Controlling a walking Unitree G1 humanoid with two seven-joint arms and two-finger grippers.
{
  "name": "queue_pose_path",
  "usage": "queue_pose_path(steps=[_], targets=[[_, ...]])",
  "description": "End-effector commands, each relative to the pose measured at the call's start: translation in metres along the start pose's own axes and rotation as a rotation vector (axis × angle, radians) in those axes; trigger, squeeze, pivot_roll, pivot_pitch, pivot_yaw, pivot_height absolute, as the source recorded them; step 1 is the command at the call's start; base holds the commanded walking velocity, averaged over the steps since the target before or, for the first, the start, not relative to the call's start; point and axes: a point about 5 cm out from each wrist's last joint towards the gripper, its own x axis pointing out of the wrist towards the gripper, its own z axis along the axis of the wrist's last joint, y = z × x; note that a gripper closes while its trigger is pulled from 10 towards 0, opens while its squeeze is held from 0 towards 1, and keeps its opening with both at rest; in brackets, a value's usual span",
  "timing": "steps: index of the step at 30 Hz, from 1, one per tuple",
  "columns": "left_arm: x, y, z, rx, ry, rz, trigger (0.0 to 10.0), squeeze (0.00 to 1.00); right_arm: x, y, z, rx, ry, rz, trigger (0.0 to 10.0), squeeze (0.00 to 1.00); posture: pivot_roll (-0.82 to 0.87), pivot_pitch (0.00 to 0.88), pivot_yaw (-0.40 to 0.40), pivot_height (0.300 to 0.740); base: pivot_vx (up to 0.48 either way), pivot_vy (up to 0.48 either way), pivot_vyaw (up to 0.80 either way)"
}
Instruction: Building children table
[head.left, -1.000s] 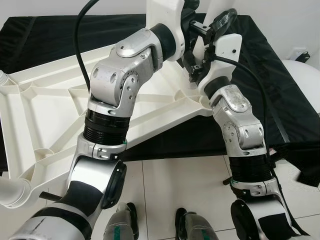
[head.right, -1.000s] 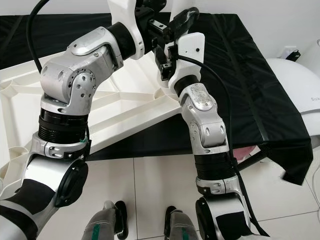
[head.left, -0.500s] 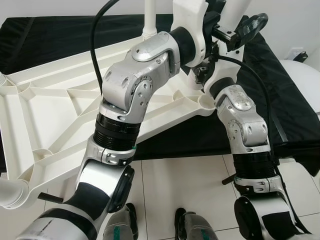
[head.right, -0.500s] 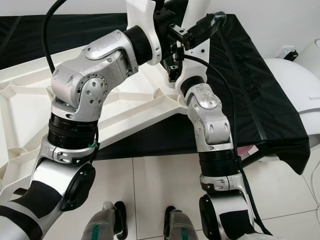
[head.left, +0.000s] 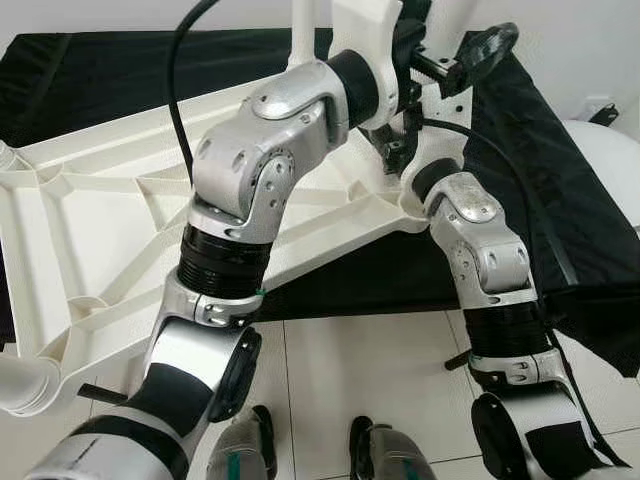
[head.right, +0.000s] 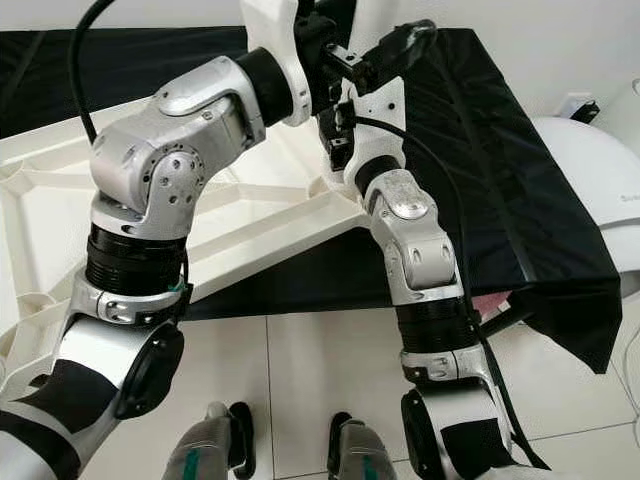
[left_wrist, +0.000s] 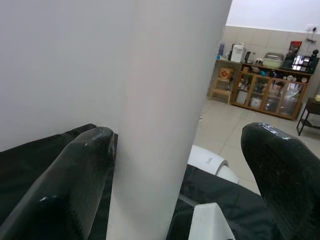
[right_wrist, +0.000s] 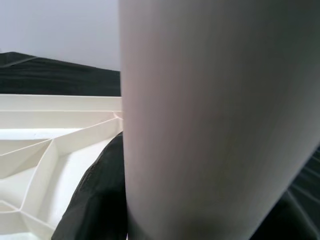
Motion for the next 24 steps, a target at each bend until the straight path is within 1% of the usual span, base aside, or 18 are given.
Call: queue_pose_path(steps=[1,2,3,4,5,6,8,9,11,12,13,16,17,24], targets=[[0.0,0.001,0.003,0.032,-0.003,0.022,10.0,0.0,-0.004,0.003,0.002,0.0,-0.029,0.035,10.0,0.0,-0.07,0.184,-0.038,0.74,0.0,0.0,0.0],[0.0,0.001,0.003,0.032,-0.003,0.022,10.0,0.0,-0.004,0.003,0.002,0.0,-0.029,0.035,10.0,0.0,-0.07,0.184,-0.038,0.74,0.0,0.0,0.0],[-0.001,0.005,0.003,0.041,0.001,0.041,10.0,0.0,-0.004,0.003,0.003,0.001,-0.034,0.045,10.0,0.0,-0.07,0.185,-0.036,0.74,0.0,0.0,0.0],[-0.004,0.019,0.004,0.051,0.011,0.064,10.0,0.0,-0.005,0.004,0.005,0.011,-0.044,0.055,10.0,0.0,-0.07,0.185,-0.036,0.74,0.0,0.0,0.0],[-0.006,0.029,0.006,0.055,0.017,0.079,10.0,0.0,-0.006,0.005,0.006,0.019,-0.051,0.062,10.0,0.0,-0.07,0.185,-0.036,0.74,0.0,0.0,0.0],[-0.006,0.029,0.006,0.055,0.017,0.079,10.0,0.0,-0.006,0.005,0.006,0.019,-0.051,0.062,10.0,0.0,-0.07,0.185,-0.036,0.74,0.0,0.0,0.0],[-0.011,0.045,0.008,0.072,0.029,0.12,10.0,0.0,-0.008,0.007,0.009,0.03,-0.076,0.097,10.0,0.0,-0.08,0.184,-0.034,0.74,0.0,0.0,0.0],[-0.011,0.045,0.008,0.072,0.029,0.12,10.0,0.0,-0.008,0.007,0.009,0.03,-0.076,0.097,10.0,0.0,-0.08,0.184,-0.034,0.74,0.0,0.0,0.0],[-0.014,0.053,0.009,0.079,0.035,0.148,10.0,0.0,-0.011,0.008,0.012,0.034,-0.096,0.134,10.0,0.0,-0.08,0.183,-0.032,0.74,0.0,0.0,0.0],[-0.014,0.053,0.009,0.079,0.035,0.148,10.0,0.0,-0.011,0.008,0.012,0.034,-0.096,0.134,10.0,0.0,-0.08,0.183,-0.032,0.74,0.0,0.0,0.0],[-0.015,0.059,0.01,0.076,0.035,0.173,10.0,0.0,-0.014,0.008,0.014,0.032,-0.111,0.164,10.0,0.0,-0.08,0.183,-0.032,0.74,0.0,0.0,0.0],[-0.014,0.06,0.013,0.08,0.029,0.167,10.0,0.0,-0.015,0.007,0.015,0.026,-0.118,0.176,10.0,0.0,-0.08,0.183,-0.031,0.74,0.0,0.0,0.0],[-0.013,0.059,0.015,0.088,0.02,0.149,10.0,0.0,-0.014,0.007,0.015,0.025,-0.116,0.174,10.0,0.0,-0.08,0.183,-0.031,0.74,0.0,0.0,0.0],[-0.011,0.055,0.019,0.102,-0.002,0.118,10.0,0.0,-0.011,0.006,0.012,0.033,-0.094,0.15,10.0,0.0,-0.08,0.18,-0.033,0.74,0.0,0.0,0.0]])
